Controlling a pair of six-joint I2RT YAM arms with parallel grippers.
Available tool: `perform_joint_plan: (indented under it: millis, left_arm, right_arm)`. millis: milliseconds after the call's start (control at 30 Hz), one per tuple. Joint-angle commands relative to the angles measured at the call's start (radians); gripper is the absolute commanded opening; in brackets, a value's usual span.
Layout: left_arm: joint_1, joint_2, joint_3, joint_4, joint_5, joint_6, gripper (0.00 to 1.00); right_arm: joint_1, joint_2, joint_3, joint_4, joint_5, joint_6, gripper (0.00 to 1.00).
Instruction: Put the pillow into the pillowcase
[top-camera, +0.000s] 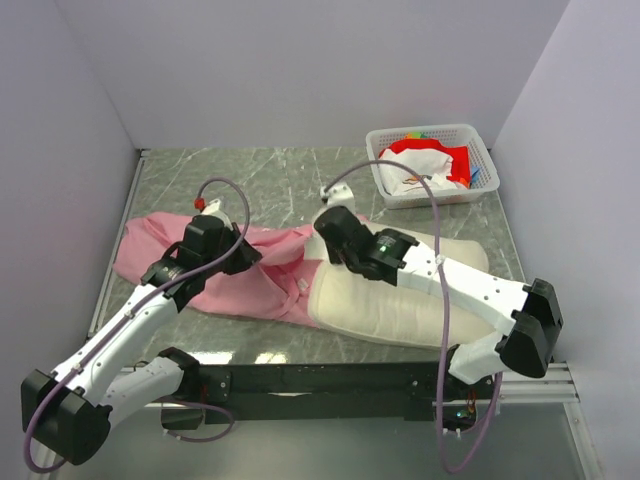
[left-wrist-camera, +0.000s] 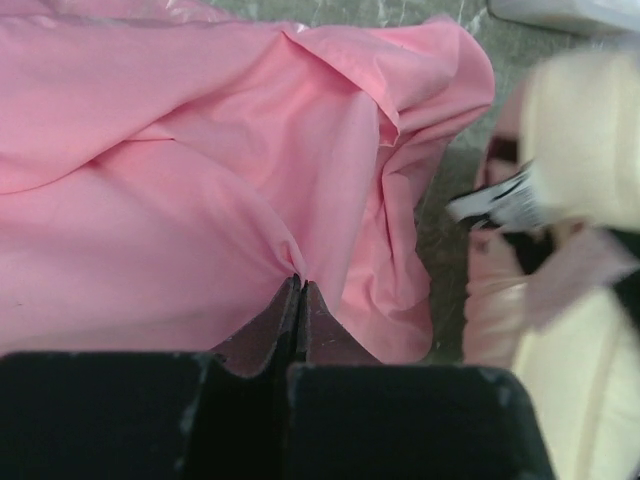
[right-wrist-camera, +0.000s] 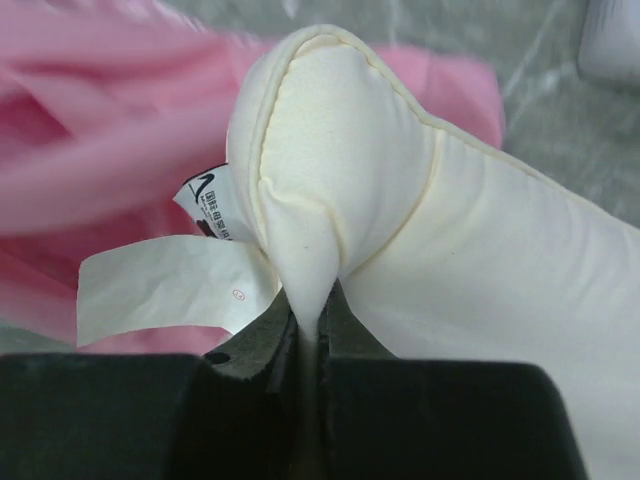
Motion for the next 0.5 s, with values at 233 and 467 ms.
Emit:
perform_joint_plan:
  millis: [233,467]
  left_arm:
    - [0.003,-0.04,0.116,-0.04,-0.032,-0.025,0.01]
    - [0.002,-0.015,0.136,0.011,-0.06,-0.088,0.01]
  right_arm:
    - [0.074,0.059,-0.078,0.258,-0.19,0.054,0.0]
    - [0.113,-0.013,-0.195,0.291,-0.2,0.098,0.0]
